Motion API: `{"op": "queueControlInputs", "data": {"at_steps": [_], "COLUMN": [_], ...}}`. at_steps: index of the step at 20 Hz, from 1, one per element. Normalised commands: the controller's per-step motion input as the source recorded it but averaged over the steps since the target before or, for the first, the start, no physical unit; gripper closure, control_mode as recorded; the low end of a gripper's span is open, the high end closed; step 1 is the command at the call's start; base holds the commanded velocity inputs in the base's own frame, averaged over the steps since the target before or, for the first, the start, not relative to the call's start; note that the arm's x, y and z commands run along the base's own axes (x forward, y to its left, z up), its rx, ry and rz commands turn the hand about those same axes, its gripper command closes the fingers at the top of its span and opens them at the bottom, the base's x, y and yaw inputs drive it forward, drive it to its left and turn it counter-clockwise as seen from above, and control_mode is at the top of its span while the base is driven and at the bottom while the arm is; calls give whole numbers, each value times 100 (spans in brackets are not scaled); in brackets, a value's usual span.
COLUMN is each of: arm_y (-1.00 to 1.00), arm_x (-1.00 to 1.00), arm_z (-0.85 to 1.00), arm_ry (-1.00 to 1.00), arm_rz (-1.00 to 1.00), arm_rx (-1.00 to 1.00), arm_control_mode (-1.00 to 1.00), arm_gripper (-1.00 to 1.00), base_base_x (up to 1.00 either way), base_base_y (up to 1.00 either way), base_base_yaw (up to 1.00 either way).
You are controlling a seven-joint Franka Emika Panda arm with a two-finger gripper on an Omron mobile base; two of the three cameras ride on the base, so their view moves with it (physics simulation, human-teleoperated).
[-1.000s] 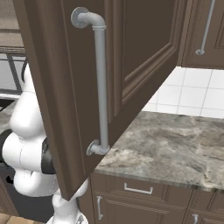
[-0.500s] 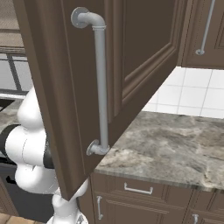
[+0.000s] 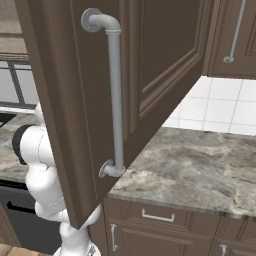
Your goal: Open the cabinet and move the ladle to the pot. Then close the cabinet.
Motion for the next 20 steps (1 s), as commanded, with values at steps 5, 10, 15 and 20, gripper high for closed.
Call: {"op": "queueControlInputs", "data": {"at_steps": [5, 10, 15, 20], "arm_y": [-2, 0, 27, 69], "arm_x": [37, -14, -49, -81], "arm_z": [0, 0, -18, -19], "arm_ry": [0, -1, -5, -16], "arm_rz": [0, 0, 0, 0], "arm_rx": [0, 0, 0, 0], "arm_control_mode": [-100, -100, -100, -100], "arm_gripper": [100, 100, 100, 100], "base_base_x": [0, 0, 0, 0], "base_base_y": [0, 0, 0, 0], "base_base_yaw": [0, 0, 0, 0]}}
